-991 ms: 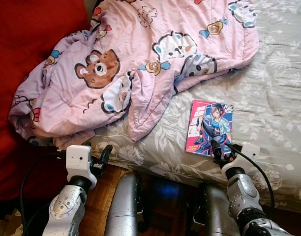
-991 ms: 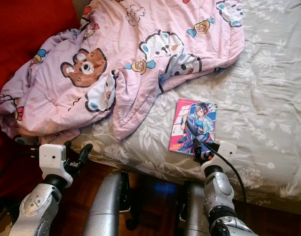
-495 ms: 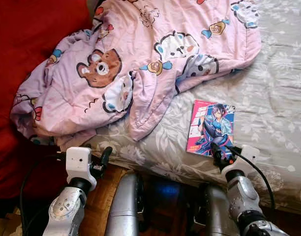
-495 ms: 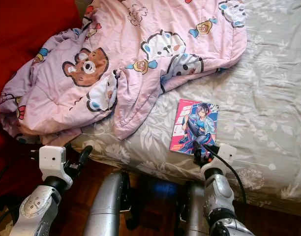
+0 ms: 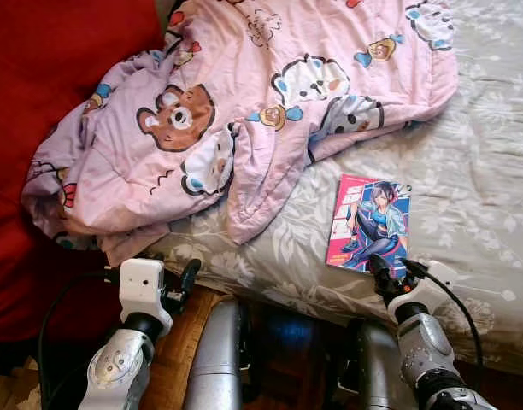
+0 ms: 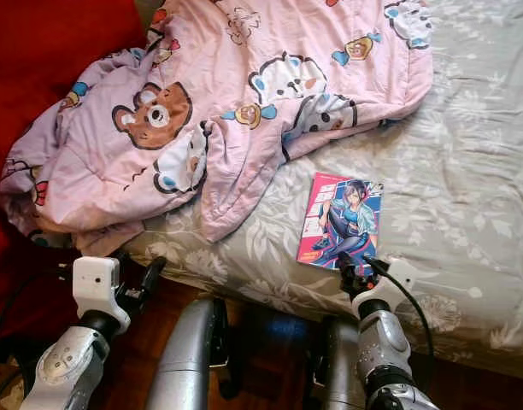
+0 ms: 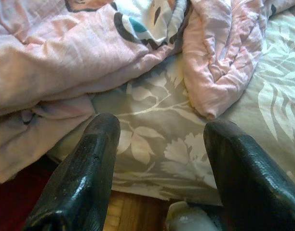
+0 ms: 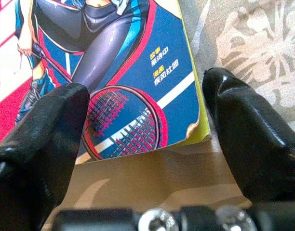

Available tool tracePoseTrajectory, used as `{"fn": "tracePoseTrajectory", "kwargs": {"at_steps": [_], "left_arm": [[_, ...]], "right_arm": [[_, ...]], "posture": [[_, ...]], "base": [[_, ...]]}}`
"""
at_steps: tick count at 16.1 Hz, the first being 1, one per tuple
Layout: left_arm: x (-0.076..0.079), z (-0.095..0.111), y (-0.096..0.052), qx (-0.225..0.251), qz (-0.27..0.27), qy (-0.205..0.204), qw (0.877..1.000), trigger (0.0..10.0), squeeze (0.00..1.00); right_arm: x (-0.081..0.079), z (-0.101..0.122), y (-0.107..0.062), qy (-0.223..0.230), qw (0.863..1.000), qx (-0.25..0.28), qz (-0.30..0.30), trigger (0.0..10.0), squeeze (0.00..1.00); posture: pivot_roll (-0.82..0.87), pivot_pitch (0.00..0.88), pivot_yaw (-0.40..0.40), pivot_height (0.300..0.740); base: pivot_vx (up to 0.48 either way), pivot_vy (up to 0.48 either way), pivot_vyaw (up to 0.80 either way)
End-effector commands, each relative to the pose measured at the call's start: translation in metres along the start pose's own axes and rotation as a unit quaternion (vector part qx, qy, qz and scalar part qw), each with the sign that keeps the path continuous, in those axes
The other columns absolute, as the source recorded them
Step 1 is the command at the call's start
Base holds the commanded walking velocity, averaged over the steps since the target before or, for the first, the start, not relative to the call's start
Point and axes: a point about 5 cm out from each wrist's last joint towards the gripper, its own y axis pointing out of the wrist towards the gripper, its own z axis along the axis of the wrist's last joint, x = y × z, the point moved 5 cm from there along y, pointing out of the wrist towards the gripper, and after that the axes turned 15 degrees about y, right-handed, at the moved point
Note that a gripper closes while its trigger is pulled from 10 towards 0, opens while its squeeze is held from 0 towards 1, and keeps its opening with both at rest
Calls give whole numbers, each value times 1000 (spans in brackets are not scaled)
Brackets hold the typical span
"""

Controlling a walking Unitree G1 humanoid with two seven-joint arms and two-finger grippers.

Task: Clean up the room

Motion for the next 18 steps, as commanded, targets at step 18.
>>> {"fn": "tracePoseTrajectory", "kwargs": {"at_steps": [18], "left_arm": [[-9, -8, -21, -34, 1, 14, 999, 10000, 0]], "right_arm": [[12, -62, -23, 177, 980, -85, -15, 10000, 0]], "posture": [[330, 474, 163, 610]], "base": [[0, 0, 0]]}}
